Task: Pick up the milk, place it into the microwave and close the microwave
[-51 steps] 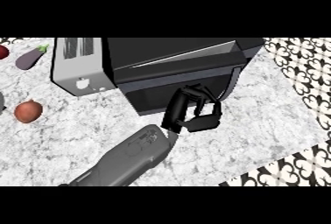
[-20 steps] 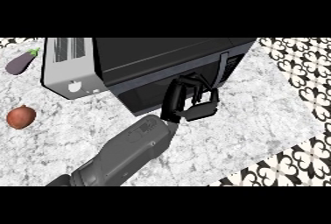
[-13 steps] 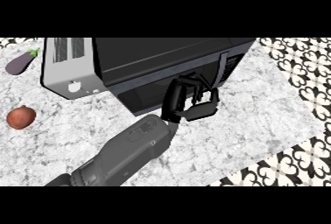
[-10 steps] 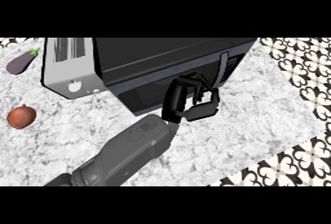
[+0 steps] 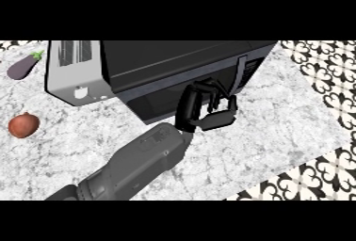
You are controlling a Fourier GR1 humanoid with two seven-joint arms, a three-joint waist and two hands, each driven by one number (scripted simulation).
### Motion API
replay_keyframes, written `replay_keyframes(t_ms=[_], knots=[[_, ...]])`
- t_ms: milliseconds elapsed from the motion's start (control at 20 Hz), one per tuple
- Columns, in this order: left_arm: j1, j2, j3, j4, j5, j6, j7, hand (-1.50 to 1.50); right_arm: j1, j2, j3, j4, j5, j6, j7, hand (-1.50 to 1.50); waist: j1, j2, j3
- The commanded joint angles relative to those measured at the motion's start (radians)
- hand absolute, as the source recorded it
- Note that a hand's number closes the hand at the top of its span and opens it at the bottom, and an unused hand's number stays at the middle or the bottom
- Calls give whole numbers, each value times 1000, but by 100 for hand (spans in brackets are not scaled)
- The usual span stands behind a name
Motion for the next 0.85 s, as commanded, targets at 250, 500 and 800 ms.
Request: replay_keyframes(t_ms=[250, 500, 800], knots=[[-76, -1, 23, 80, 46, -23, 9, 150, -47, -37, -12, 82, -54, 37, 5, -150, 3, 16, -1], [-88, -1, 4, 84, 63, -25, 3, 150, -71, -47, -6, 117, -79, 52, 12, -150, 6, 16, 1], [-95, -1, -16, 89, 86, -27, -7, 150, -106, -83, -16, 157, -89, 58, 25, -150, 9, 17, 0]])
